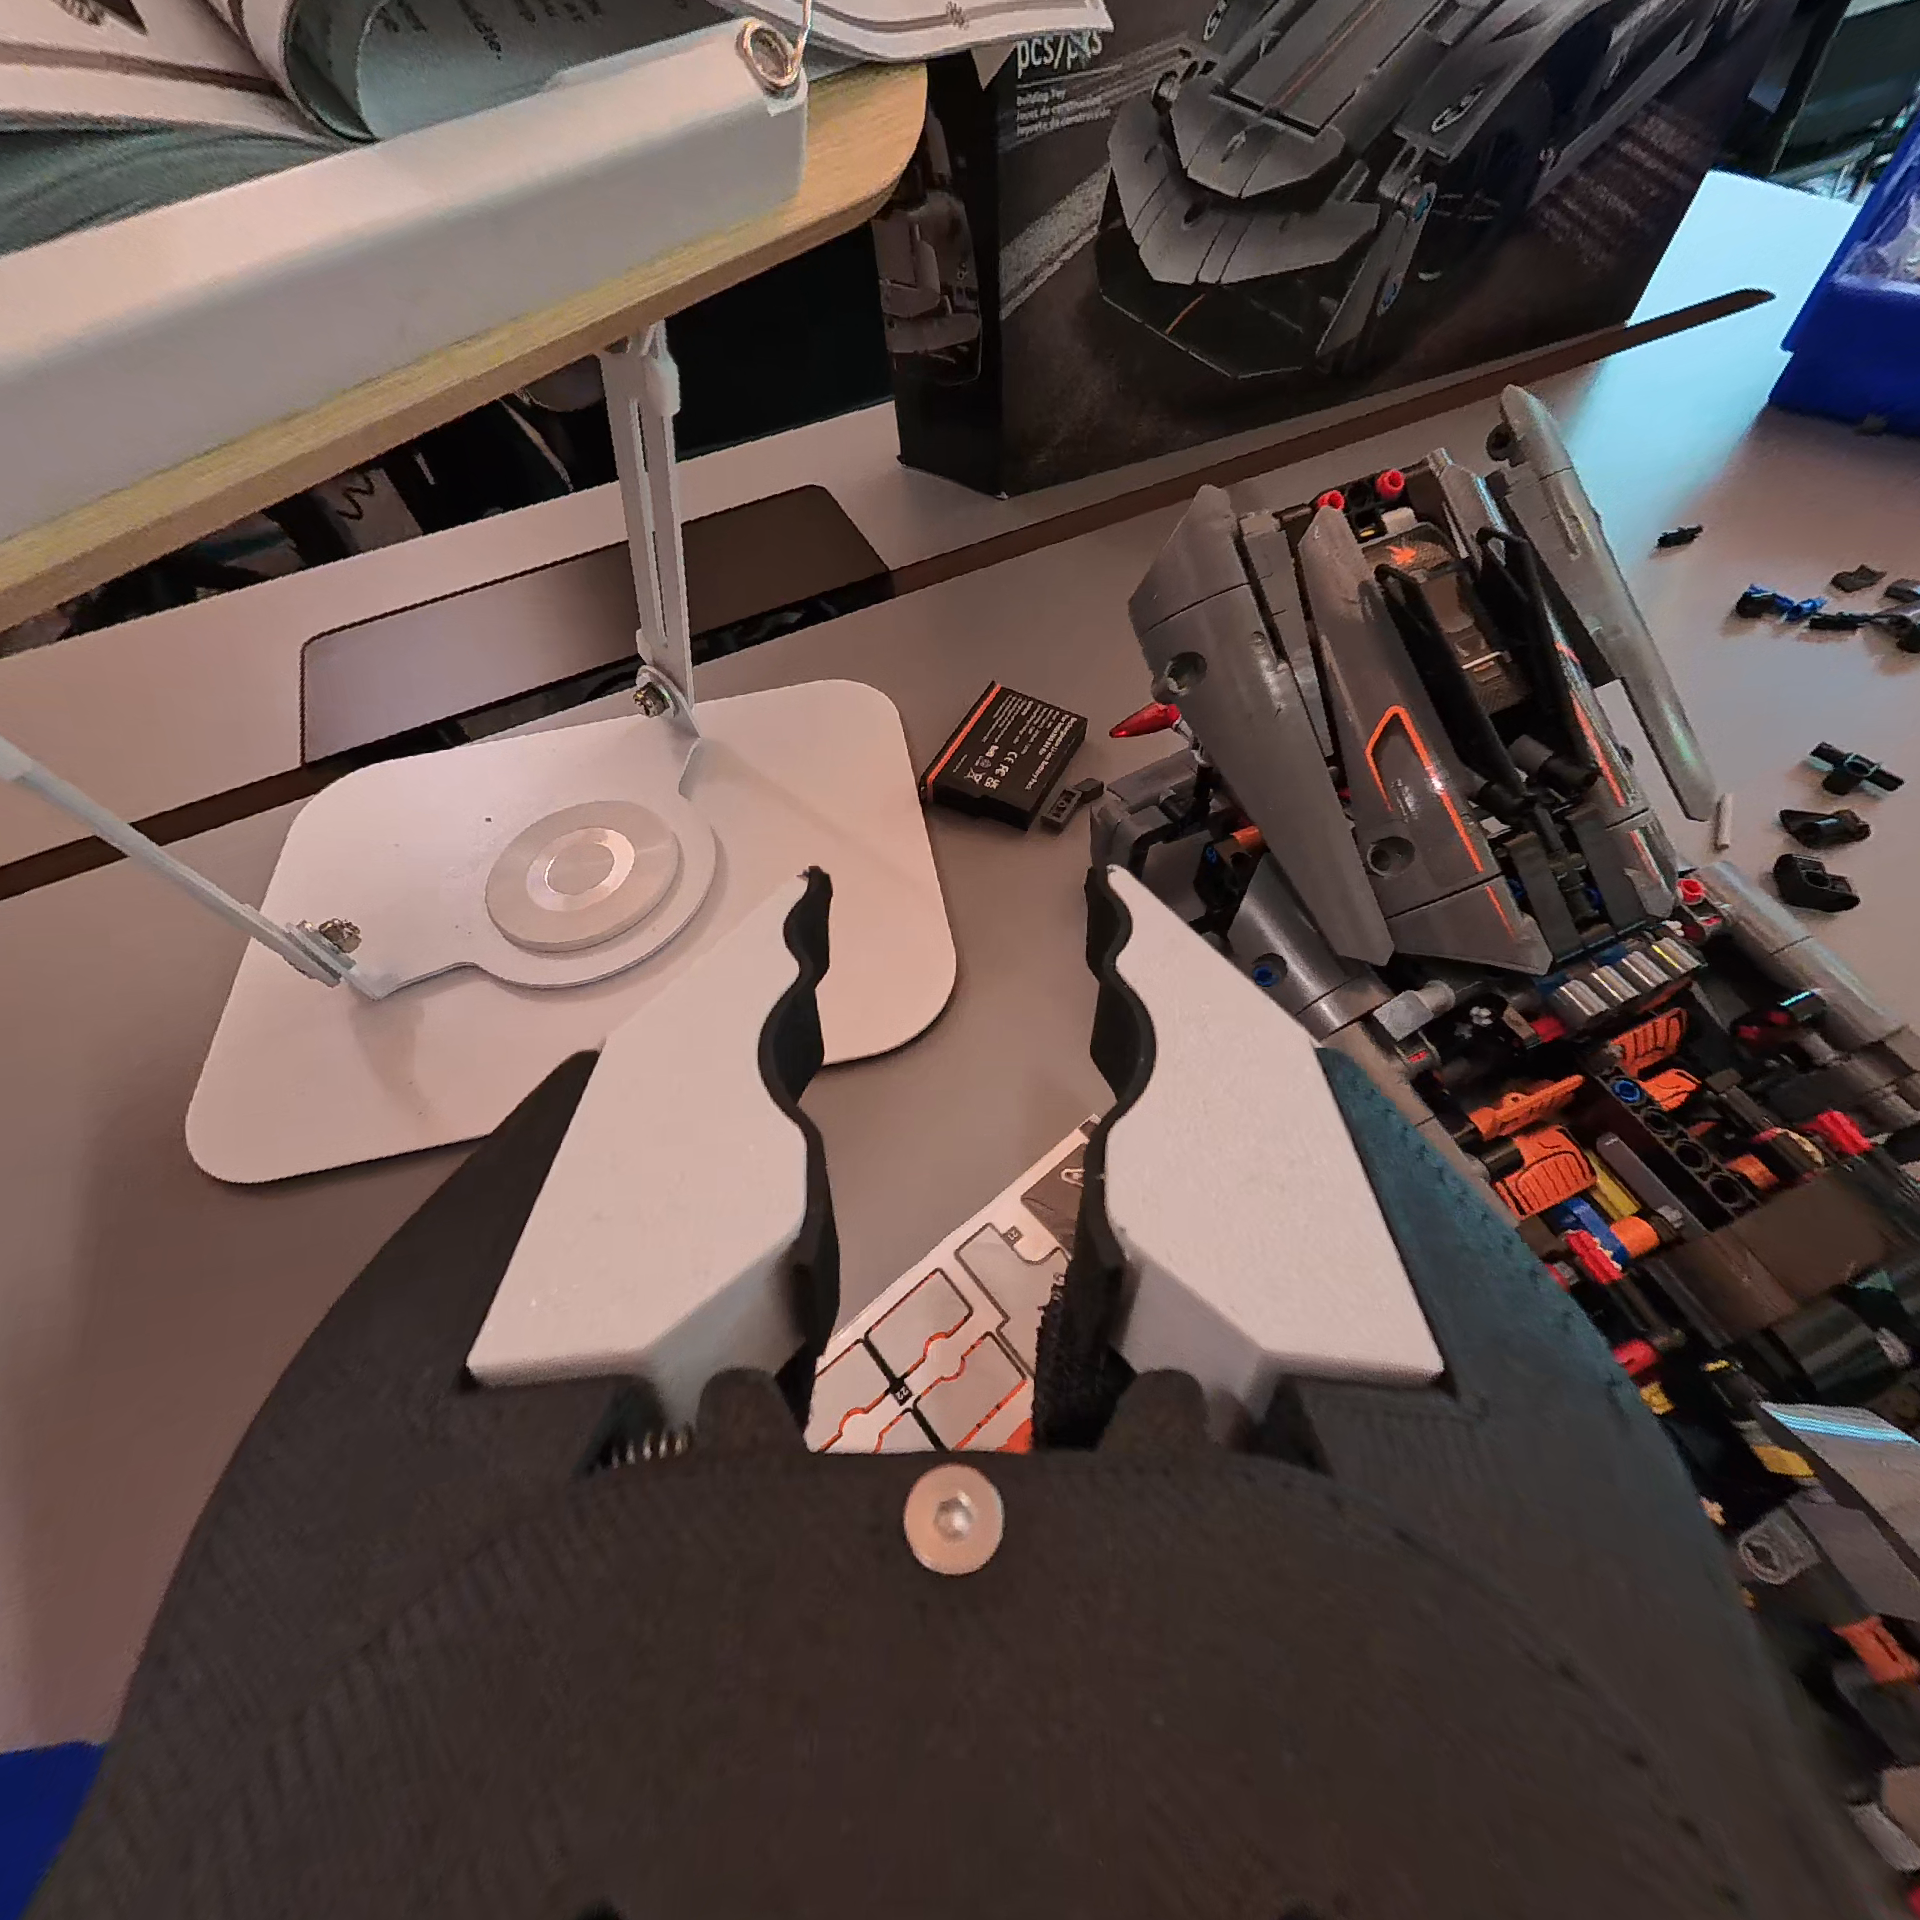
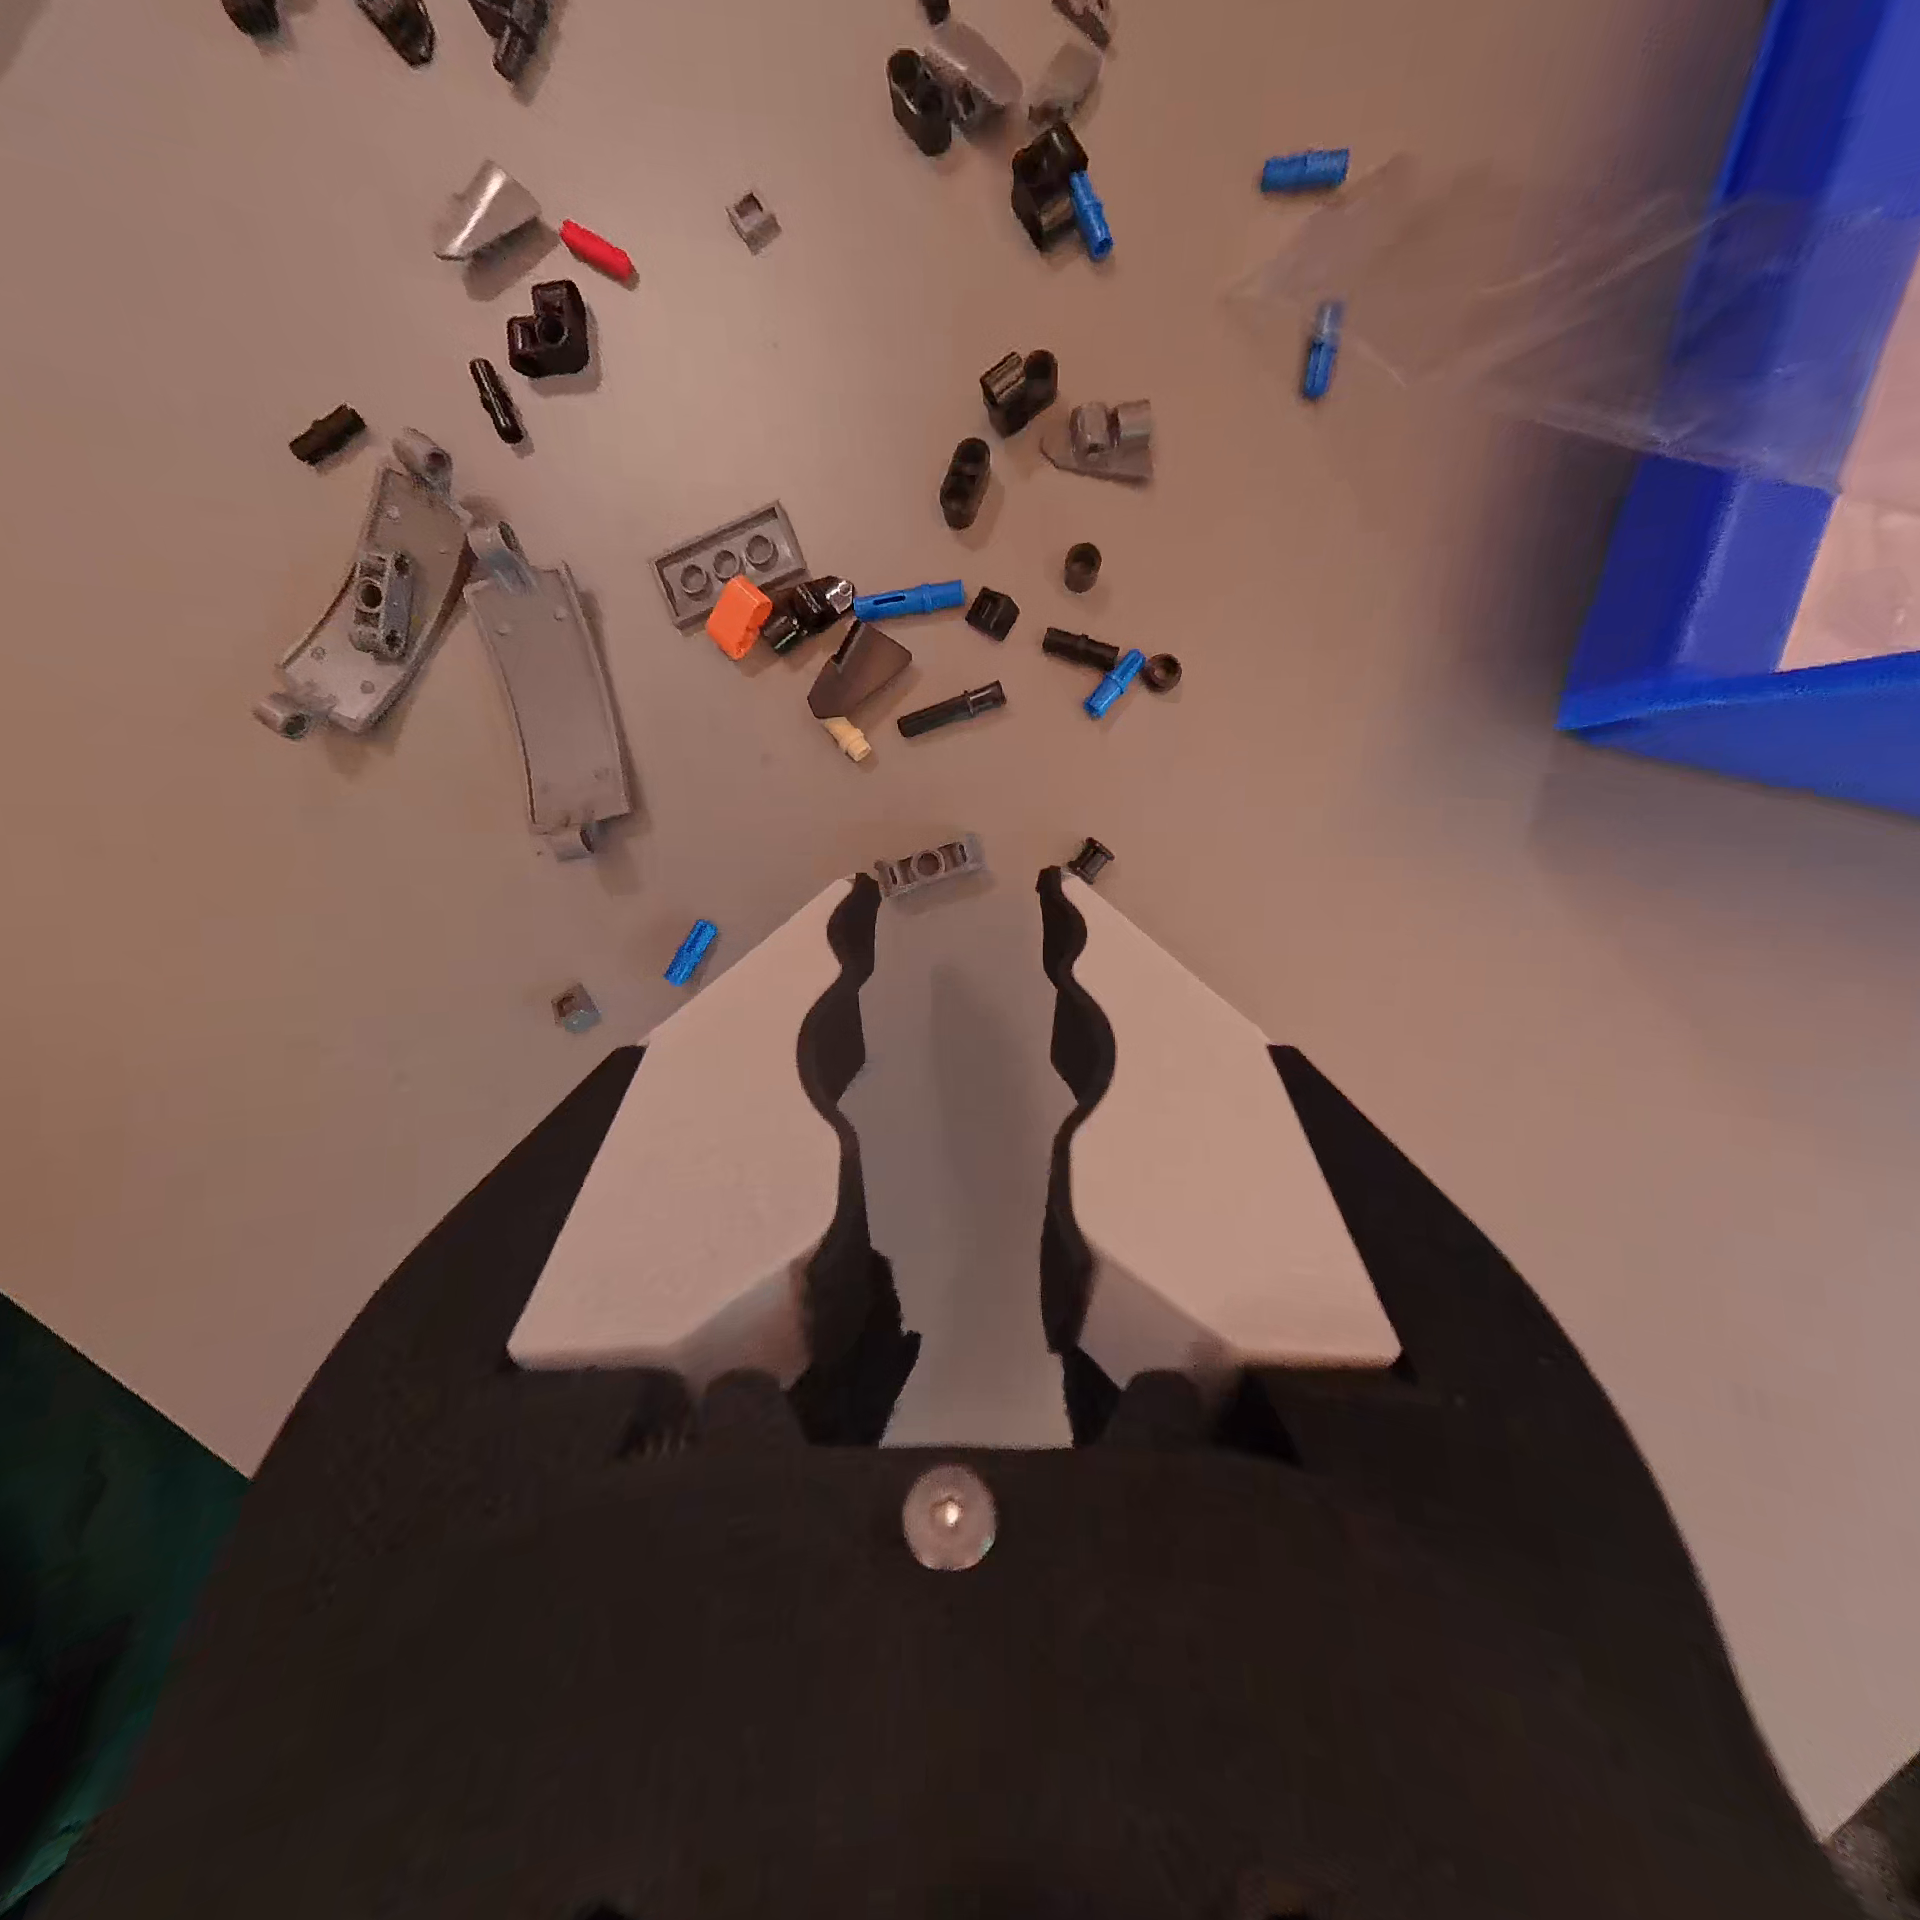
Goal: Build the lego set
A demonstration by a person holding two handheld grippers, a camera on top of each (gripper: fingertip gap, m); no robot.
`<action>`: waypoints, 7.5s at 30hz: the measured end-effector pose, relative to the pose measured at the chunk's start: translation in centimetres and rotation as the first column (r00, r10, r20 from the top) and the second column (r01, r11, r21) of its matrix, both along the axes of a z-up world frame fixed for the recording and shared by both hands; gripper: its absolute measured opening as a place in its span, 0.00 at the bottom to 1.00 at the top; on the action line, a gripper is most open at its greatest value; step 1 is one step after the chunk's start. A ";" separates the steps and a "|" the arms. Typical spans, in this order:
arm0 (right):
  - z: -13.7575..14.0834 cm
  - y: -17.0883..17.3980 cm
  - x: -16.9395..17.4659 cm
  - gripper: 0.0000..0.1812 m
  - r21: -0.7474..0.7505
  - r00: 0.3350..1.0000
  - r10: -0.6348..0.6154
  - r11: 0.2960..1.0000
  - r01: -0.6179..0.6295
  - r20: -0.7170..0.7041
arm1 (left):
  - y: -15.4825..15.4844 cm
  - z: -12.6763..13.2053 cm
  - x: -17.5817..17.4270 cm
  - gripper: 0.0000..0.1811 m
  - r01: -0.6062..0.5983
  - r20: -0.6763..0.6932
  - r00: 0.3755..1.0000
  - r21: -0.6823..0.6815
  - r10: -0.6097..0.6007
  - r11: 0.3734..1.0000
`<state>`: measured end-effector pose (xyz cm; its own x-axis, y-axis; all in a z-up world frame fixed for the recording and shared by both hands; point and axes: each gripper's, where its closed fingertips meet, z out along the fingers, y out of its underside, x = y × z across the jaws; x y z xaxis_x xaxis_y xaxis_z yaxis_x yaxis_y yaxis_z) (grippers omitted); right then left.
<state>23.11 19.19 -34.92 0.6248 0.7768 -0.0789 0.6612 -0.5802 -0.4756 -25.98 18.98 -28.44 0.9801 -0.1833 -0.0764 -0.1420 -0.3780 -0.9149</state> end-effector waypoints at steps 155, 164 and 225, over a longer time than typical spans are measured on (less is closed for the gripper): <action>3.9 -5.9 -5.7 0.11 0.351 0.957 0.134 0.936 -0.037 -0.256 | -7.4 9.3 26.3 0.03 0.708 -0.118 0.682 0.353 -0.722 0.611; 3.0 -6.0 -5.6 0.13 0.341 0.969 0.120 0.939 -0.040 -0.217 | -7.5 9.3 26.2 0.03 0.709 -0.092 0.675 0.356 -0.732 0.609; 14.0 -9.3 -20.8 0.01 0.739 0.769 0.638 0.498 -0.453 0.042 | -9.1 7.2 28.2 0.03 0.821 -0.135 0.548 0.274 -0.825 0.501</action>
